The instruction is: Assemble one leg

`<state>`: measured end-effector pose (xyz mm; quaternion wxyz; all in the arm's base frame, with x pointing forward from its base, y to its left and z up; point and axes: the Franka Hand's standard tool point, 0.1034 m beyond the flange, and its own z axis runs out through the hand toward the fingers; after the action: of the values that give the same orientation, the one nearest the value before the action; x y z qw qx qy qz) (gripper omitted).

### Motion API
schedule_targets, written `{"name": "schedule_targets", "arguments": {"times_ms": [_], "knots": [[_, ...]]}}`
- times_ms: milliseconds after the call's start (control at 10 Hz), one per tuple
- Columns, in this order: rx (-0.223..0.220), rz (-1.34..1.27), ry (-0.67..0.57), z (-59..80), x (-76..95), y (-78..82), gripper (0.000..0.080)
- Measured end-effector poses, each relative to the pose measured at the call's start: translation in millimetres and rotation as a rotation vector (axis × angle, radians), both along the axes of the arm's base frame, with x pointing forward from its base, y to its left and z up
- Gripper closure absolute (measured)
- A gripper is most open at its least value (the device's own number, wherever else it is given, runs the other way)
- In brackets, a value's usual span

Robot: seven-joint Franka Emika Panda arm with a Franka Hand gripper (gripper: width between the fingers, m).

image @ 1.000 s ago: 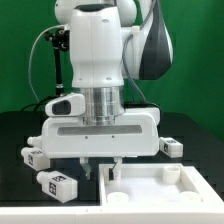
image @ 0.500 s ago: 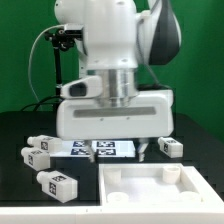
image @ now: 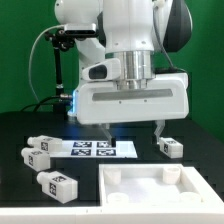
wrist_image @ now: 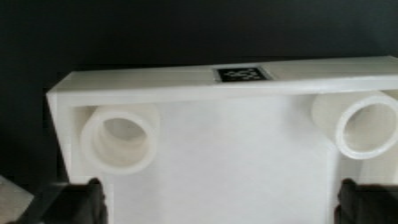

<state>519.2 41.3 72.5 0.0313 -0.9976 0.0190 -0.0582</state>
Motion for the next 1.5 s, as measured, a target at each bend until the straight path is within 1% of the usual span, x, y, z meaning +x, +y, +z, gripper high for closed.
{"name": "schedule_targets", "arguments": {"times_ms": [100,200,300,400,500,600,700,800,900,1000,1100,1200,1300,1400,1500], "knots": [[0.002,-0.002,0.011,-0.1,-1.0,1.3,0.0150],[0.011,-0.012,0.075,3.9,-3.1,11.8,0.0150],[0.008,-0.004,0.091,6.8,-7.8,26.1,0.0150],[0.005,0.008,0.079,3.9,-20.3,40.8,0.0150],[-0.007,0.009,0.129,-1.0,-39.9,63.1,0.0150],[-0.036,0.002,0.188,-0.6,-52.6,92.7,0.0150],[-0.069,0.026,0.266,2.9,-60.8,114.3,0.0150],[-0.080,0.043,0.306,5.3,-61.2,121.4,0.0150],[-0.077,0.042,0.345,3.6,-60.7,116.2,0.0150],[-0.092,0.037,0.428,3.6,-64.2,112.3,0.0150],[-0.097,0.034,0.488,2.4,-62.8,111.2,0.0150],[-0.078,-0.003,0.554,-4.2,-68.6,108.7,0.0150],[-0.075,-0.047,0.663,-9.5,-85.2,110.4,0.0150],[-0.051,-0.073,0.749,-13.8,-90.5,114.6,0.0150],[-0.016,-0.083,0.823,-13.4,-92.2,114.6,0.0150]]}}
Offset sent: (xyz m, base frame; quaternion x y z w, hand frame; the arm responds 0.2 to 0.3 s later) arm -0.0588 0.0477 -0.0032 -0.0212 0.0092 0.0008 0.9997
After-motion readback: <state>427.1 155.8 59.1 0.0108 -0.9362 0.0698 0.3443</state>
